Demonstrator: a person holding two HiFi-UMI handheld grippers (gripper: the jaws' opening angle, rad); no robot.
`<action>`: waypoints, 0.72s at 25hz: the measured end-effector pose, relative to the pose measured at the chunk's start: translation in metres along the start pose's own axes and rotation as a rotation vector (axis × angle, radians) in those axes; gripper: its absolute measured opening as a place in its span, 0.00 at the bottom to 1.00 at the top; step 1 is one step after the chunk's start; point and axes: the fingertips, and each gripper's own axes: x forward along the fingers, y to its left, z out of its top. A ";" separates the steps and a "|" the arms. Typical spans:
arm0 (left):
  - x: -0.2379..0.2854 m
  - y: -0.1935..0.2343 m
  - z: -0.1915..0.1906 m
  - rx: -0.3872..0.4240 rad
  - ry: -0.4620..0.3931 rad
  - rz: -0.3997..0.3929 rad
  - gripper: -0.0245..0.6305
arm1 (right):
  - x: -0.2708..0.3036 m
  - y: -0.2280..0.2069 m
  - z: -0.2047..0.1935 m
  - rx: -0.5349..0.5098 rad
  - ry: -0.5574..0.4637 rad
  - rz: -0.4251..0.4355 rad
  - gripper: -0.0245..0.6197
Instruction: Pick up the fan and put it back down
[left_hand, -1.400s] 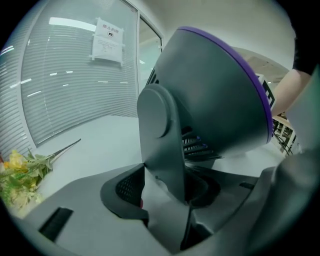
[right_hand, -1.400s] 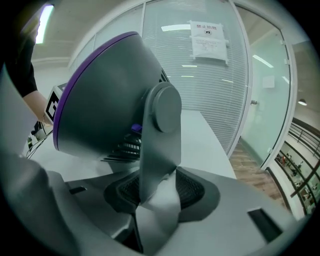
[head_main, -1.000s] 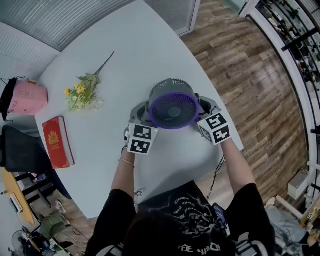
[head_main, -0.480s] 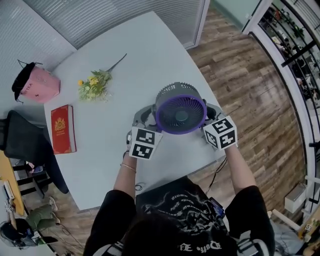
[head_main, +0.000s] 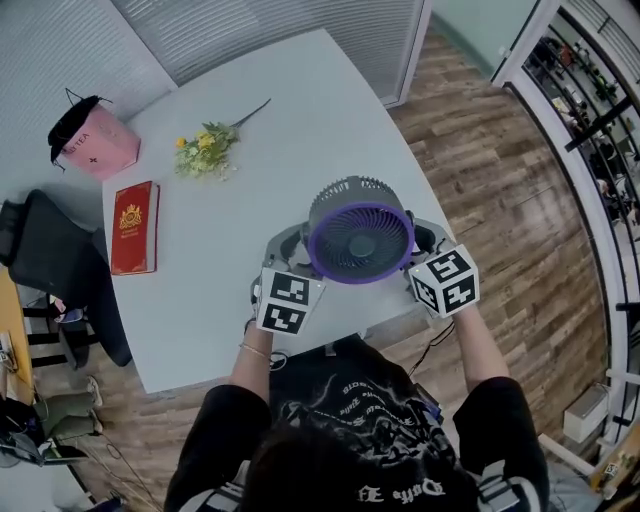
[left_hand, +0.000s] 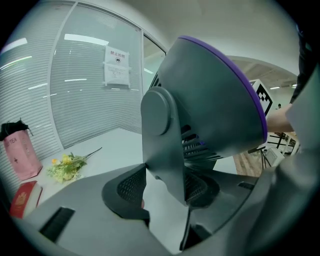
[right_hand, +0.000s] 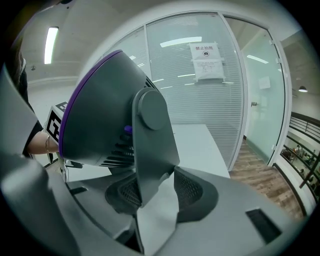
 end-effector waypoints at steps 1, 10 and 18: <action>-0.008 -0.003 -0.004 -0.005 0.003 0.012 0.34 | -0.003 0.007 -0.003 -0.010 0.004 0.004 0.28; -0.062 -0.013 -0.051 -0.030 0.073 0.097 0.33 | -0.007 0.068 -0.034 -0.028 0.033 0.083 0.28; -0.093 -0.012 -0.079 -0.110 0.083 0.157 0.33 | -0.004 0.101 -0.035 -0.083 0.060 0.151 0.28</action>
